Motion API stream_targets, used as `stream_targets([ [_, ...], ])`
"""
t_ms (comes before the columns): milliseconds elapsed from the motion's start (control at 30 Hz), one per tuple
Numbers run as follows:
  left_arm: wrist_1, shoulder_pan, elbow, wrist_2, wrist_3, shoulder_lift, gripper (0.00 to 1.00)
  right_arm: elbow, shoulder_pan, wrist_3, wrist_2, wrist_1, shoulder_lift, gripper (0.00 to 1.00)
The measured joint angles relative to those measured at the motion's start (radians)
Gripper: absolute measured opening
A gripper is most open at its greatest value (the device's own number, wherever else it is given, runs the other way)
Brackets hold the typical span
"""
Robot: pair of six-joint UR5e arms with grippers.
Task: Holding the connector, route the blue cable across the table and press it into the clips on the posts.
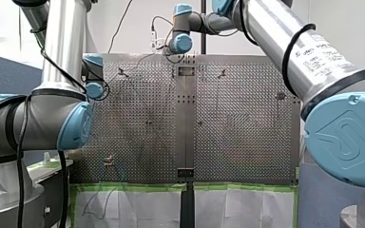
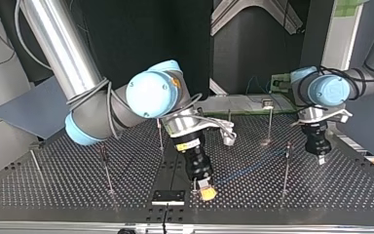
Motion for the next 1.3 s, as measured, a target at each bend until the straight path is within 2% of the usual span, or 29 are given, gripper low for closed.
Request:
stream_targets([
  [133, 0.006, 0.004, -0.038, -0.016, -0.018, 0.029, 0.0, 0.025, 0.013, -0.005, 0.031, 0.007, 0.002, 0.0],
  [233, 0.029, 0.007, -0.068, -0.02, -0.032, 0.04, 0.0, 0.049, 0.02, -0.009, 0.042, 0.007, 0.004, 0.0],
  [433, 0.036, 0.01, -0.128, -0.039, -0.038, 0.044, 0.0, 0.086, 0.034, -0.012, 0.052, 0.007, 0.005, 0.0],
  [633, 0.034, 0.011, -0.161, -0.046, -0.043, 0.053, 0.0, 0.095, 0.056, -0.011, 0.054, 0.007, 0.009, 0.0],
  [800, 0.035, 0.006, -0.184, -0.04, -0.06, 0.089, 0.0, 0.11, 0.071, -0.01, 0.076, 0.007, 0.011, 0.0],
  [867, 0.033, 0.002, -0.187, -0.039, -0.073, 0.105, 0.21, 0.121, 0.073, -0.009, 0.087, 0.007, 0.013, 0.0],
  [900, 0.031, 0.0, -0.189, -0.039, -0.077, 0.11, 0.21, 0.126, 0.073, -0.01, 0.092, 0.006, 0.013, 0.0],
  [967, 0.018, -0.003, -0.191, -0.039, -0.082, 0.117, 0.43, 0.142, 0.073, -0.01, 0.105, 0.005, 0.015, 0.0],
  [1000, 0.012, -0.005, -0.192, -0.039, -0.083, 0.119, 0.43, 0.151, 0.072, -0.011, 0.11, 0.005, 0.015, 0.0],
  [1033, 0.002, -0.008, -0.192, -0.04, -0.083, 0.12, 0.53, 0.161, 0.071, -0.011, 0.114, 0.005, 0.017, 0.0],
  [1067, -0.006, -0.01, -0.192, -0.04, -0.083, 0.121, 0.68, 0.167, 0.071, -0.012, 0.116, 0.005, 0.019, 0.0],
  [1100, -0.015, -0.012, -0.193, -0.04, -0.082, 0.121, 0.68, 0.173, 0.071, -0.012, 0.118, 0.005, 0.02, 0.0],
  [1167, -0.029, -0.016, -0.196, -0.039, -0.082, 0.122, 0.92, 0.182, 0.071, -0.013, 0.12, 0.005, 0.025, 0.0],
  [1200, -0.032, -0.018, -0.198, -0.039, -0.082, 0.122, 0.92, 0.184, 0.072, -0.013, 0.12, 0.005, 0.028, 0.0],
  [1233, -0.035, -0.02, -0.201, -0.038, -0.082, 0.123, 1.0, 0.186, 0.072, -0.014, 0.121, 0.005, 0.032, 0.0],
  [1300, -0.036, -0.023, -0.207, -0.037, -0.083, 0.123, 1.0, 0.188, 0.072, -0.014, 0.121, 0.005, 0.039, 0.0],
])
